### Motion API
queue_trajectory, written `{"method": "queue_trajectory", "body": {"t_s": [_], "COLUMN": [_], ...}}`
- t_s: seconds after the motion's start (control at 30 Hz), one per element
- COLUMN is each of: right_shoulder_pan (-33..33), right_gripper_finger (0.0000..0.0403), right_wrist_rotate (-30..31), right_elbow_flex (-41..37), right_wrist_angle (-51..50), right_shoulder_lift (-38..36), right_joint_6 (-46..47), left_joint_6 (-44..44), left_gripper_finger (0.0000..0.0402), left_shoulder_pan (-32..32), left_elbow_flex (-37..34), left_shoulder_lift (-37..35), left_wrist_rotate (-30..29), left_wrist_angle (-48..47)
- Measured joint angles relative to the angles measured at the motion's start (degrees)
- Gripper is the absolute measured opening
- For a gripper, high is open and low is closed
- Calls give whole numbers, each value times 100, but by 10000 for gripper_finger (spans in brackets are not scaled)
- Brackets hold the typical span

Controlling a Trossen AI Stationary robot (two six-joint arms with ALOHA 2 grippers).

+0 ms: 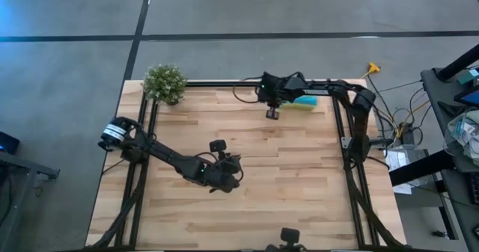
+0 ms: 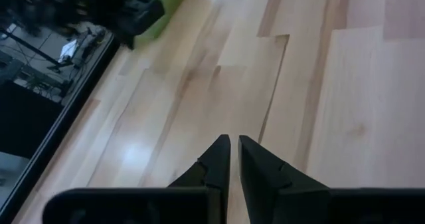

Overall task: Roll microfiber towels into tight, uniform cylinder then place into a basket
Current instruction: Adjust the yellow bin, then return to home position

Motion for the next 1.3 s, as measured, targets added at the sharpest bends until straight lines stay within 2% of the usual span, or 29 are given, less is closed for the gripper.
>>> {"method": "queue_trajectory", "body": {"t_s": [0.1,0.47,0.67,0.77,0.97,1.3], "right_shoulder_pan": [-41,-268,-670,-853,-988,-1005], "right_gripper_finger": [9,9,9,9,9,9], "right_wrist_rotate": [130,127,552,520,524,557], "right_elbow_flex": [-19,-1012,-1644,-1827,-1978,-1892], "right_wrist_angle": [-488,-599,-103,264,687,677], "right_shoulder_lift": [-9,-856,-1252,-1373,-1518,-1490], "right_joint_6": [109,251,105,-34,-211,-190], "left_joint_6": [-21,-290,-292,-292,-292,-279], "left_gripper_finger": [15,15,15,15,15,15], "left_shoulder_pan": [-4,-2,-2,-2,-2,-2], "left_elbow_flex": [-59,-165,-162,-162,-165,-165], "left_shoulder_lift": [0,0,0,0,0,0], "left_wrist_rotate": [37,43,41,41,39,34], "left_wrist_angle": [14,17,22,30,41,58]}}
